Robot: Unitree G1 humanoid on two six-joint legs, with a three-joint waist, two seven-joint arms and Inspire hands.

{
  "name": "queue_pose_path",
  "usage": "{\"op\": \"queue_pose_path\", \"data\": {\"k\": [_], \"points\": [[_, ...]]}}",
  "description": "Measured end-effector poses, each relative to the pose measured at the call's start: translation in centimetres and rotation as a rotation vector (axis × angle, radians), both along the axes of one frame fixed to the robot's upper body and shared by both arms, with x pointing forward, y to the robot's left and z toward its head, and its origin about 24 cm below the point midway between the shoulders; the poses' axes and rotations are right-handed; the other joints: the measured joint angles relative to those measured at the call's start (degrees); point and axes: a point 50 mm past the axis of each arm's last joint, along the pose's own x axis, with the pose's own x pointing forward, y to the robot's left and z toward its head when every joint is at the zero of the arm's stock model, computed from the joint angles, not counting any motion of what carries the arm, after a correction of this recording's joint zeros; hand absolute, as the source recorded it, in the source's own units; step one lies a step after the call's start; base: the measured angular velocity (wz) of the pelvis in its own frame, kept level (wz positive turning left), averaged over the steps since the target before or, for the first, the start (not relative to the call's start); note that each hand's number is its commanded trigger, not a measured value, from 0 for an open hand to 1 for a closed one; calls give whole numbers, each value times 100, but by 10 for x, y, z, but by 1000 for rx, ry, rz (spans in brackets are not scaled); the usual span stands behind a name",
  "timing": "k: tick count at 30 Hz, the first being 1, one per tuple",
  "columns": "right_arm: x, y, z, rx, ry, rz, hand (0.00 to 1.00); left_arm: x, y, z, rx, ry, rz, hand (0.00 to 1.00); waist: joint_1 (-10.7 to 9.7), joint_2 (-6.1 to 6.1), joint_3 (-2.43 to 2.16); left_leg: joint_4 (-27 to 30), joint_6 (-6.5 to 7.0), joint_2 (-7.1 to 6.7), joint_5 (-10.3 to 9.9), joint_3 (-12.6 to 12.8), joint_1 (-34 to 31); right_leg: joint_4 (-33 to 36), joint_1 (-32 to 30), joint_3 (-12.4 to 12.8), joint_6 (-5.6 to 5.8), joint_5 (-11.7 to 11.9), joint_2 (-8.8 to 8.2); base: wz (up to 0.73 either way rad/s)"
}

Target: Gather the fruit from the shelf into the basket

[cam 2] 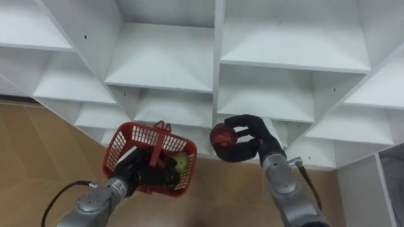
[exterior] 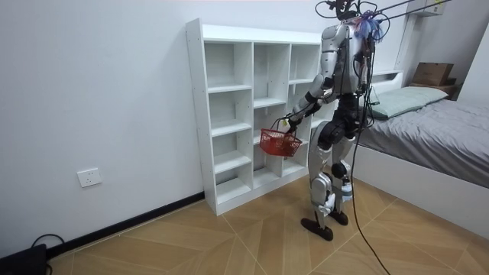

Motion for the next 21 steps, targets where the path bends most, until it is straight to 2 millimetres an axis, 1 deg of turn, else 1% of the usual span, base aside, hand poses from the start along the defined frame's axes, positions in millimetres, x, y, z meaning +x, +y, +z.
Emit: {"op": "queue_pose_path", "data": {"k": [2,4,5,8,10,11,13,16,21], "points": [[-5,2,0,14,3,13,100,-5,0,-2,-6,7,3,100,-64,-3,-3,-68,0,-7,0,8,194,-56,181,18,8,-4,6,-5],[-8,3,-2,21,15,26,100,-9,1,-3,-11,16,6,100,-80,-26,-21,-172,-1,-10,0,37,423,-146,386,69,15,-8,23,-9],[-10,4,-2,25,18,30,100,-10,1,-3,-14,14,7,100,-86,-50,-37,-200,-2,-12,0,43,521,-163,471,82,24,-14,28,-5],[-19,9,-6,35,35,54,100,-10,-1,-2,-13,11,-7,100,-100,-121,-70,-259,-6,-17,-2,42,765,-257,716,70,34,-22,29,0],[-23,13,-5,53,33,74,100,-8,-5,1,-25,-5,-19,100,-97,-149,-67,-286,-8,-19,-3,42,835,-262,780,75,37,-24,30,0],[-24,17,-4,65,27,82,100,-7,-7,4,-36,-23,-28,100,-96,-171,-59,-313,-8,-19,-3,42,854,-246,779,81,37,-24,31,0],[-26,22,-5,85,34,97,100,-7,-8,7,-50,-40,-37,100,-94,-207,-60,-339,-12,-19,0,46,905,-246,816,106,37,-23,39,-3],[-27,30,-5,105,36,112,100,-7,-13,10,-69,-62,-40,100,-104,-253,-34,-366,-13,-17,-1,42,1015,-301,942,136,47,-20,60,1],[-22,38,8,129,-26,144,100,-6,-14,13,-75,-78,-50,100,-116,-275,-23,-434,-14,-21,-2,31,1106,-353,1038,142,58,2,74,1]]}}
